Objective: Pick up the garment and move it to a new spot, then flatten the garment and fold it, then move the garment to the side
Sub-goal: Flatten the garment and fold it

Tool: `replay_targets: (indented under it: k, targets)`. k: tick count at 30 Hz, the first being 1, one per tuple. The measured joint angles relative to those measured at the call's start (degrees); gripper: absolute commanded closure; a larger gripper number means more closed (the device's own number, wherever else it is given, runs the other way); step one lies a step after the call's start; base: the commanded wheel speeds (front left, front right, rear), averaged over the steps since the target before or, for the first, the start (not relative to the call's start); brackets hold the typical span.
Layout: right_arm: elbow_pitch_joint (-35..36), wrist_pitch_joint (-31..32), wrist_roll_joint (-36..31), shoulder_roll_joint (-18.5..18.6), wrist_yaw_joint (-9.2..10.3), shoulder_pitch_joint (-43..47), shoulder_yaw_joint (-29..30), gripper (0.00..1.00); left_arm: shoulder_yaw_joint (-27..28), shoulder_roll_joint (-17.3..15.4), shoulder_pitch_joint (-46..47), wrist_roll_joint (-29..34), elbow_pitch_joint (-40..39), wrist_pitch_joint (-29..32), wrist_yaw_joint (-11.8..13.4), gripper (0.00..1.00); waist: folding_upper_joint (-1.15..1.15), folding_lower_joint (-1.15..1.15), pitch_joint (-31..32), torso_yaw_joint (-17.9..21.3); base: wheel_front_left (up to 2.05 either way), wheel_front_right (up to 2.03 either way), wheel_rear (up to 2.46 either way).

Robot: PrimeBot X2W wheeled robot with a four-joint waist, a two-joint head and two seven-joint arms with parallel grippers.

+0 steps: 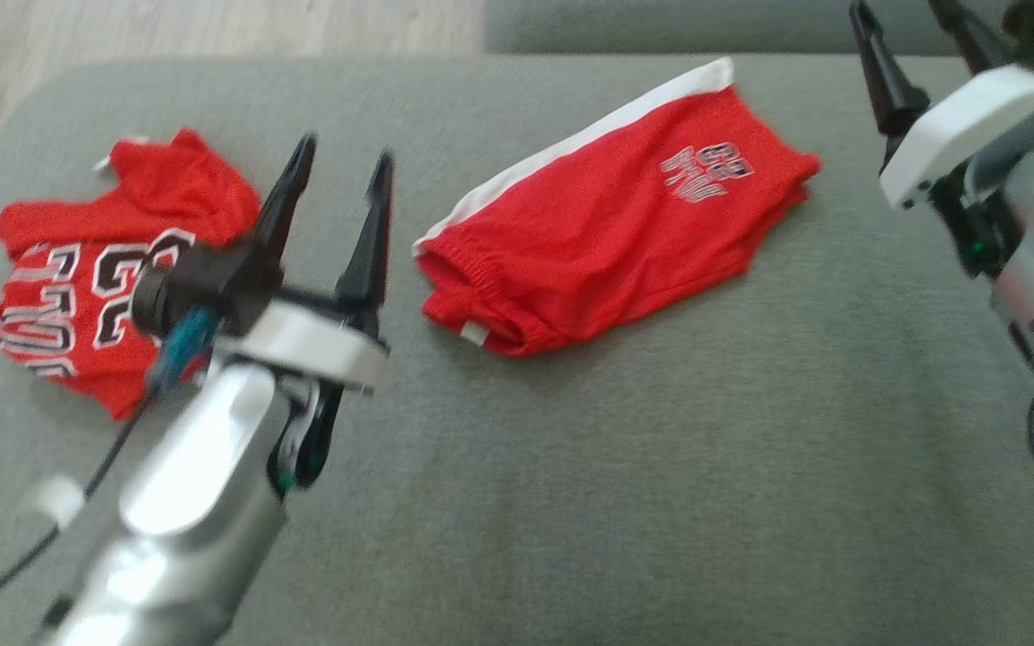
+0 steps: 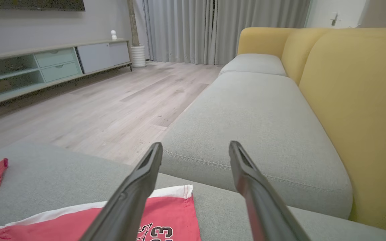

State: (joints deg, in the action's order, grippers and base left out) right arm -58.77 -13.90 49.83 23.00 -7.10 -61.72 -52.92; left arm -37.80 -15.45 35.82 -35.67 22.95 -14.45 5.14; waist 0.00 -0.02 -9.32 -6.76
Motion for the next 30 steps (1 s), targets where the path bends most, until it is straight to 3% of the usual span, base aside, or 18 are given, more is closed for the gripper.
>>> replay_targets:
  k: [3, 8, 15, 21, 30]
  targets:
    - [0.97, -0.41, -1.31, -1.10, 0.00, 2.86, 6.02, 0.00, 3.32, 0.03, -5.04, 1.52, -2.38, 0.00, 0.43, 0.00, 0.00, 0.01, 1.91, 1.60, 0.00, 0.00, 0.00]
    - [8.18, -0.48, -10.99, -3.13, 0.01, 10.90, 23.30, 0.00, 9.55, 1.37, -12.80, 4.46, -6.32, 0.00, 0.41, 0.00, 0.00, 0.00, 4.52, 3.76, 0.00, 0.00, 0.00]
    - [19.07, -0.48, -28.05, -14.78, 0.01, 35.75, 43.02, 0.00, 16.44, 5.22, -23.39, 10.37, -10.03, 0.00, -1.04, 0.00, 0.00, 0.00, 7.05, 5.63, 0.00, 0.00, 0.00]
    - [25.17, -0.48, -36.24, -19.14, 0.01, 43.84, 48.86, 0.00, 20.30, 8.13, -27.03, 13.84, -11.73, 0.00, -3.28, 0.00, 0.00, 0.01, 6.81, 5.98, 0.00, 0.00, 0.00]
    - [30.93, 3.46, -39.95, -19.54, 0.01, 42.49, 53.43, 0.00, 22.72, 10.83, -25.90, 18.23, -11.68, 0.00, -7.60, 0.00, 0.00, 0.02, 3.45, 3.74, 0.00, 0.00, 0.00]
